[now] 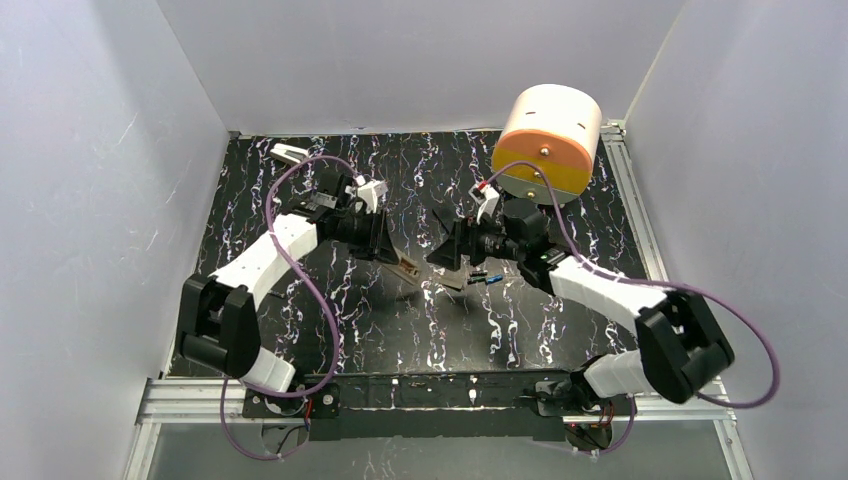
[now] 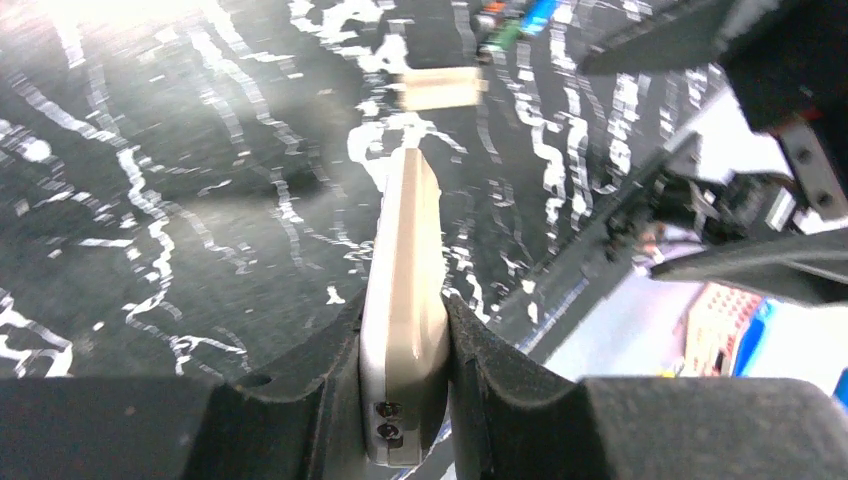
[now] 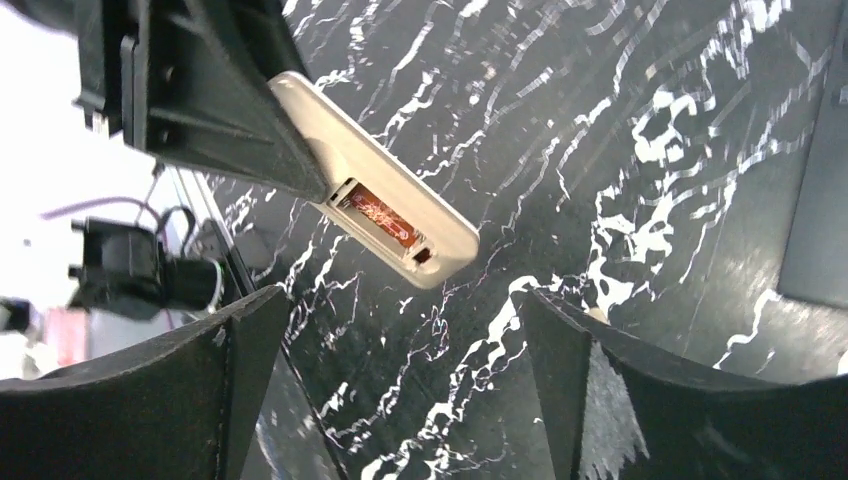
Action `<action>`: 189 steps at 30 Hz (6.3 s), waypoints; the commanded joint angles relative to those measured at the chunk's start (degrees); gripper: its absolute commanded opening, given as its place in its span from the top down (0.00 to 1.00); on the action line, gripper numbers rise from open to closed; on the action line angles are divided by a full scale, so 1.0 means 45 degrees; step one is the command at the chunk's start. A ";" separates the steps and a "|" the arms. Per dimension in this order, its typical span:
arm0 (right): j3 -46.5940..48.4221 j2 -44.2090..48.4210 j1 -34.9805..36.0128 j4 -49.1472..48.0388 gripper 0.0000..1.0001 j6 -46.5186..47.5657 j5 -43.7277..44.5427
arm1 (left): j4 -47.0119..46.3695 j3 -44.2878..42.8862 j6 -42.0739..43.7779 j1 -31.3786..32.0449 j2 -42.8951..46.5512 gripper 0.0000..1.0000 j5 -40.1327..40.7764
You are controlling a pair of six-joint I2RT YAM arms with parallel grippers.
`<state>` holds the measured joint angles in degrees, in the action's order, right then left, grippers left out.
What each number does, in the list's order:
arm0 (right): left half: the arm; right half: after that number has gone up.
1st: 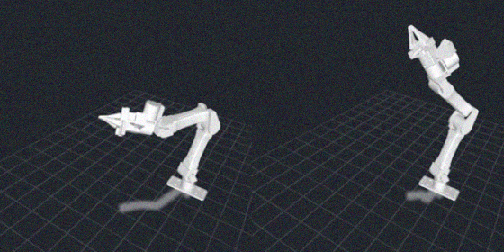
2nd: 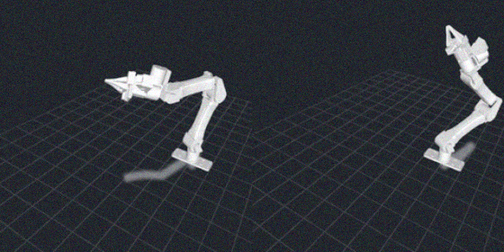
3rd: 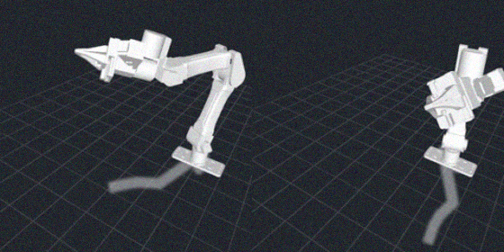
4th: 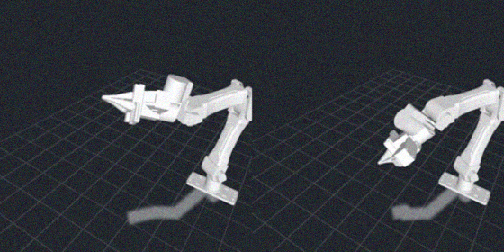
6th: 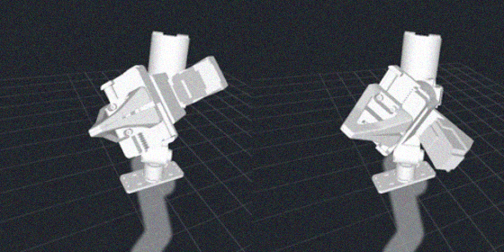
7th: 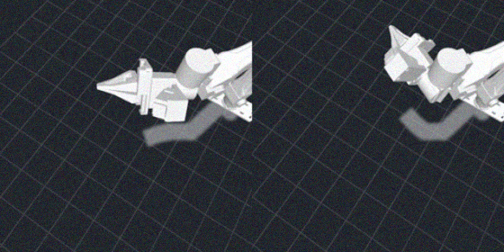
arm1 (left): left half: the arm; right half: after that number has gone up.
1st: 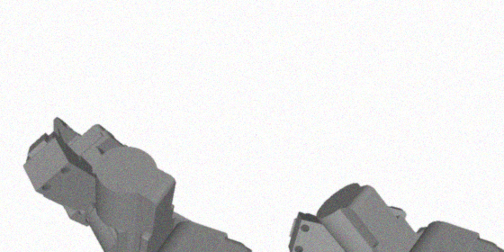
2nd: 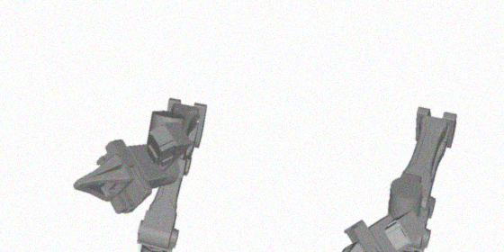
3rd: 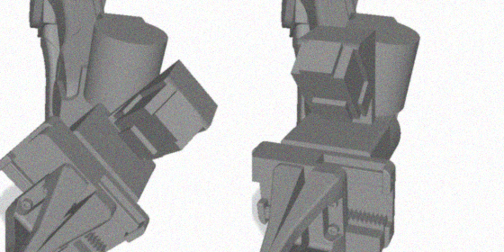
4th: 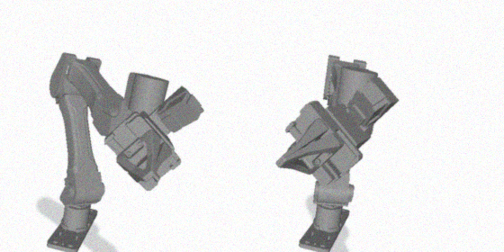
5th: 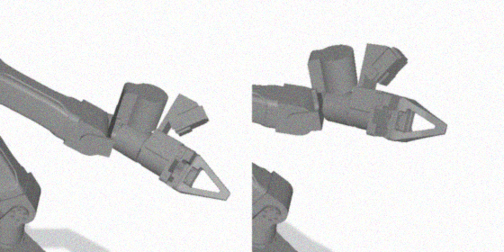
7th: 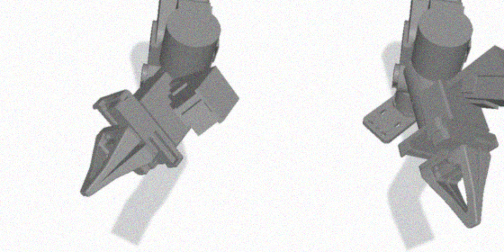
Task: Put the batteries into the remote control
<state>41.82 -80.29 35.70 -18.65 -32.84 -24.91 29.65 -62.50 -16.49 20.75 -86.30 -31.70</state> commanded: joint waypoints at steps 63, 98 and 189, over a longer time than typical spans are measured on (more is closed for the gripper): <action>0.0771 0.0895 0.1724 -0.8482 0.83 -0.5257 -0.1097 | -1.0999 0.1598 -0.7849 0.0115 0.5643 0.48 -0.2209; 0.1225 0.3921 0.1291 0.0231 0.13 -0.1147 0.3634 | -1.1237 0.2902 -0.4599 -0.0002 0.5789 1.00 -0.1944; 0.3019 -0.3540 0.0181 1.1613 0.76 -0.1140 0.9132 | -0.8679 0.4314 -0.2100 0.0012 0.6483 1.00 -0.1568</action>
<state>54.78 -94.02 36.05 31.53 -37.58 16.34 -8.91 -43.53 -26.15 21.10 -58.39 -37.91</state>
